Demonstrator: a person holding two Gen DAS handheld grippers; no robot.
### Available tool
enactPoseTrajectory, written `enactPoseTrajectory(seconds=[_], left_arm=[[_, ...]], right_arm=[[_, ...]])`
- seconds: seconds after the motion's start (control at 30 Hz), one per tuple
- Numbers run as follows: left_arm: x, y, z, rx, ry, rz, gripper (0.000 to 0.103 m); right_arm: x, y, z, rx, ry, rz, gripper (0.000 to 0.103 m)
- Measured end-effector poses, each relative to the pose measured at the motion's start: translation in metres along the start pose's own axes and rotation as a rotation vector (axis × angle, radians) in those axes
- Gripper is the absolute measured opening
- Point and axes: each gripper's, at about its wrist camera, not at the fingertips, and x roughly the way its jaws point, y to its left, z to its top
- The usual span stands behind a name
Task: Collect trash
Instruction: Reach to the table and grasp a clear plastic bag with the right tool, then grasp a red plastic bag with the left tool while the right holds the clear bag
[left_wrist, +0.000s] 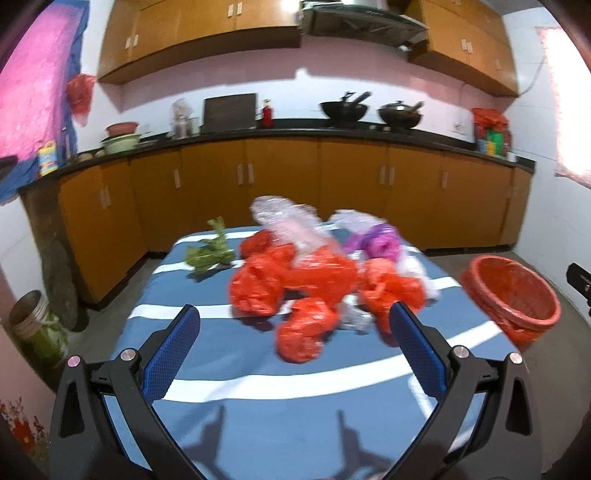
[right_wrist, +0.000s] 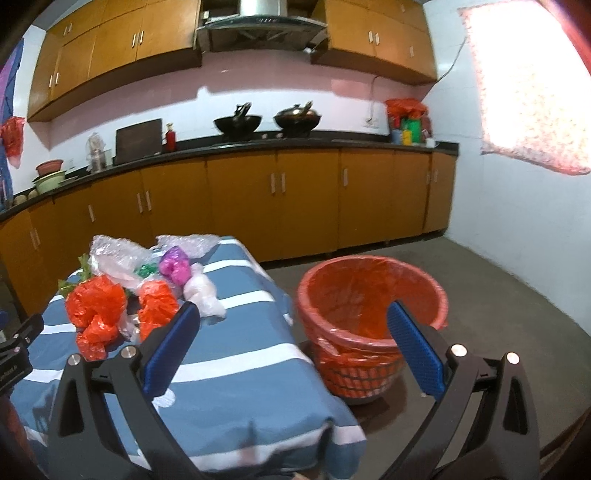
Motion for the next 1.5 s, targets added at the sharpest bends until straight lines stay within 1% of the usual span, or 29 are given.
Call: enactPoseTrajectory(seconds=[0.13, 0.23, 0.37, 0.43, 0.47, 0.57, 0.6, 0.7, 0.8, 0.93, 1.03, 1.07, 1.1, 1.13, 1.17, 1.2, 1.23, 1.3, 1.43, 1.5], left_arm=[[0.014, 0.020, 0.001, -0.019, 0.019, 0.046, 0.101], [0.028, 0.037, 0.004, -0.016, 0.029, 0.098, 0.101], [0.052, 0.053, 0.010, -0.019, 0.052, 0.136, 0.101], [0.062, 0.059, 0.013, -0.013, 0.063, 0.152, 0.101], [0.069, 0.062, 0.015, -0.009, 0.070, 0.160, 0.101], [0.083, 0.066, 0.017, 0.004, 0.084, 0.169, 0.101], [0.088, 0.067, 0.017, 0.007, 0.090, 0.171, 0.101], [0.102, 0.073, 0.018, 0.004, 0.121, 0.157, 0.101], [0.113, 0.077, 0.018, -0.013, 0.145, 0.132, 0.101], [0.121, 0.076, 0.018, -0.009, 0.151, 0.110, 0.101], [0.125, 0.072, 0.019, 0.003, 0.153, 0.090, 0.098], [0.126, 0.070, 0.019, 0.007, 0.154, 0.083, 0.096], [0.127, 0.069, 0.019, 0.011, 0.156, 0.077, 0.095], [0.129, 0.068, 0.019, 0.013, 0.158, 0.072, 0.093], [0.131, 0.066, 0.020, 0.019, 0.163, 0.062, 0.091], [0.133, 0.065, 0.020, 0.025, 0.167, 0.055, 0.088], [0.136, 0.063, 0.021, 0.032, 0.172, 0.050, 0.087], [0.141, 0.061, 0.023, 0.042, 0.184, 0.038, 0.083], [0.152, 0.059, 0.024, 0.041, 0.207, 0.023, 0.082], [0.158, 0.058, 0.023, 0.049, 0.222, 0.018, 0.078]], right_arm=[[0.034, 0.015, 0.008, -0.014, 0.037, 0.057, 0.099], [0.061, 0.026, 0.014, -0.027, 0.067, 0.097, 0.099], [0.104, 0.047, 0.022, -0.052, 0.115, 0.153, 0.099], [0.120, 0.055, 0.023, -0.066, 0.129, 0.178, 0.097], [0.129, 0.060, 0.024, -0.075, 0.140, 0.186, 0.095], [0.159, 0.072, 0.022, -0.106, 0.190, 0.184, 0.090], [0.159, 0.072, 0.022, -0.106, 0.190, 0.184, 0.087], [0.192, 0.079, 0.019, -0.096, 0.266, 0.204, 0.082], [0.212, 0.084, 0.016, -0.088, 0.309, 0.220, 0.079], [0.234, 0.098, 0.012, -0.116, 0.351, 0.233, 0.078], [0.246, 0.107, 0.005, -0.143, 0.394, 0.232, 0.069], [0.250, 0.109, 0.003, -0.149, 0.404, 0.228, 0.064], [0.254, 0.110, -0.001, -0.154, 0.424, 0.228, 0.056], [0.257, 0.111, -0.003, -0.152, 0.441, 0.228, 0.050], [0.258, 0.110, -0.006, -0.147, 0.450, 0.229, 0.037], [0.260, 0.110, -0.009, -0.137, 0.463, 0.236, 0.031], [0.259, 0.108, -0.011, -0.129, 0.461, 0.240, 0.030], [0.257, 0.107, -0.012, -0.125, 0.451, 0.247, 0.024], [0.248, 0.102, -0.013, -0.119, 0.440, 0.264, 0.022], [0.245, 0.099, -0.013, -0.117, 0.440, 0.268, 0.022]])
